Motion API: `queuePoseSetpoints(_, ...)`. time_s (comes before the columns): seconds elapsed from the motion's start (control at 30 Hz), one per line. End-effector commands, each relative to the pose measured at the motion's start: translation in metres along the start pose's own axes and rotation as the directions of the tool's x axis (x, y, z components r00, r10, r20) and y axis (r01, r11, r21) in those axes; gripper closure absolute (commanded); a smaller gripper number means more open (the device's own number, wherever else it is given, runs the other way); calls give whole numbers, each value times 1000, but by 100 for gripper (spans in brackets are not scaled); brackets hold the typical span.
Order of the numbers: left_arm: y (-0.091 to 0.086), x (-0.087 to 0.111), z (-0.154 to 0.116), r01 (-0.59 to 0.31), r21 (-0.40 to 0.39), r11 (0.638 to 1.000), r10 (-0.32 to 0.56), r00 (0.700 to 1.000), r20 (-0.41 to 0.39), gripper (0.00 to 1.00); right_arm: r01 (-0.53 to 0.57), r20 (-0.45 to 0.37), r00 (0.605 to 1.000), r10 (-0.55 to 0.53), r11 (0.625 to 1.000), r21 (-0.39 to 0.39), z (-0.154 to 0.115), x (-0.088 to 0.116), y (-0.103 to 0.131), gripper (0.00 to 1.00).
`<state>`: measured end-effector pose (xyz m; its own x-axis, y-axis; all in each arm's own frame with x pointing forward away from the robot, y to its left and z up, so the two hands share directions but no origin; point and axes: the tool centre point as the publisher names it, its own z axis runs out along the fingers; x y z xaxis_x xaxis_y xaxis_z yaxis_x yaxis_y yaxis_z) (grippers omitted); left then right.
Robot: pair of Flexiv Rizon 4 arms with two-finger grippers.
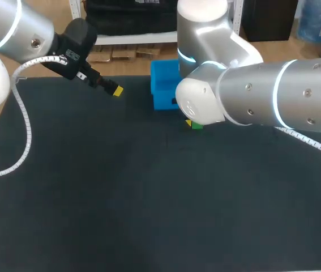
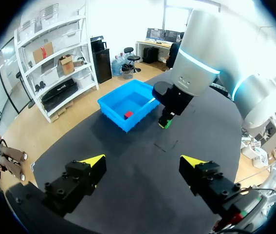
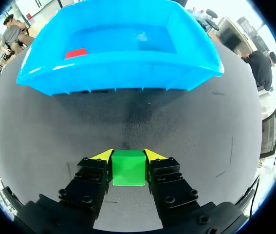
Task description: Use the left arm to pick the red cube and place it into the blue plastic box first, then use the right arm to grasp the green cube and put it into the same blue plastic box after the first action is fully finished.
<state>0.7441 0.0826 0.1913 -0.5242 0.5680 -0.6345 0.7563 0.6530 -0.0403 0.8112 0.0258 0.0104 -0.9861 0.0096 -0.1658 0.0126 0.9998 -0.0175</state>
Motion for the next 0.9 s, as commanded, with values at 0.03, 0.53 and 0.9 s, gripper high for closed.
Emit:
queuePoseSetpoints(0.03, 1, 1, 0, -2, 3, 1000, 2, 1000, 5, 0, 3, 3, 1000, -3, 1000, -5, -11, 1, -3, 100)
queuePoseSetpoints(0.53, 1, 1, 0, -2, 3, 1000, 2, 1000, 5, 0, 24, 22, 999, -24, 1000, -7, -43, -7, -8, 100)
queuePoseSetpoints(0.9, 1, 1, 0, -2, 3, 1000, 2, 1000, 5, 0, 44, 16, 999, -44, 999, -20, -65, -12, -13, 100)
